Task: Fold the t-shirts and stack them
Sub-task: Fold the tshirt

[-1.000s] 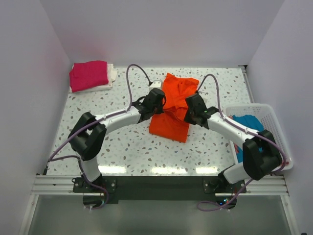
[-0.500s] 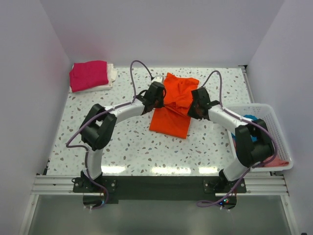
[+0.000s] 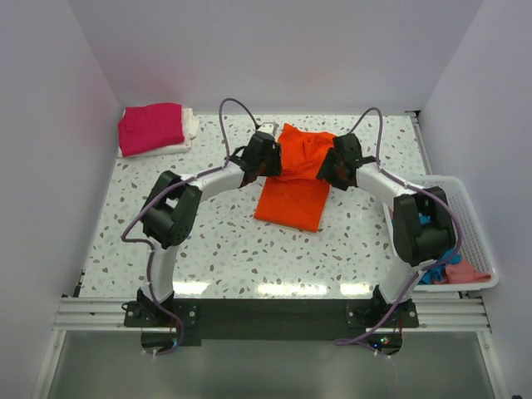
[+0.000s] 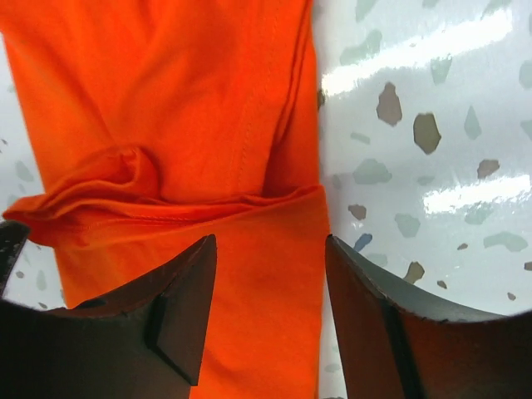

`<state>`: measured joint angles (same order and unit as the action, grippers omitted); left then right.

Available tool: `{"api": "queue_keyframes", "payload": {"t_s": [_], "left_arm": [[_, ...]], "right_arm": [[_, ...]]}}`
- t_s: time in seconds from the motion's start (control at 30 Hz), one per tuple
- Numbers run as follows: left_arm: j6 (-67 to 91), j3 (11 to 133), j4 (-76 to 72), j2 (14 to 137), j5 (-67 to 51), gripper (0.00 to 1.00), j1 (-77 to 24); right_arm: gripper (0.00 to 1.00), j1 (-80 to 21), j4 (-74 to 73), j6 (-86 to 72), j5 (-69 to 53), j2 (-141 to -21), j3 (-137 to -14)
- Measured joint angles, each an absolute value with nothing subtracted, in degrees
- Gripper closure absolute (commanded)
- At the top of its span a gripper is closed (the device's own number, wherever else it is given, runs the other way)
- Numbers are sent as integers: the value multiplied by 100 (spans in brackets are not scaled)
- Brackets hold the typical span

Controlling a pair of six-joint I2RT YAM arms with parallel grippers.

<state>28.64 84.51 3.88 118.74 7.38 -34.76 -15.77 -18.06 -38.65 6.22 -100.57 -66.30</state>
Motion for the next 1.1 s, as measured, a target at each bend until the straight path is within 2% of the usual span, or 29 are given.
{"api": "queue_keyframes", "payload": {"t_s": [0.1, 0.23, 0.43, 0.67, 1.1], "left_arm": [[2867, 8451, 384, 11872, 720, 44, -3415], [2891, 8431, 397, 11782, 720, 46, -3382], [3092, 7977, 368, 11244, 646, 59, -3417], [3240, 7467, 191, 10886, 576, 73, -3514], [3186, 7721, -117, 11574, 469, 73, -3527]], "right_arm": [[38, -1531, -1892, -3767, 631, -10064, -6873], [39, -1525, -1916, -3686, 644, -9939, -6893], [41, -1710, -1951, -3664, 666, -9461, -6436], [46, -2475, -1940, -3736, 744, -9142, -5922], [51, -3000, -1741, -4066, 773, -9024, -5293]]}}
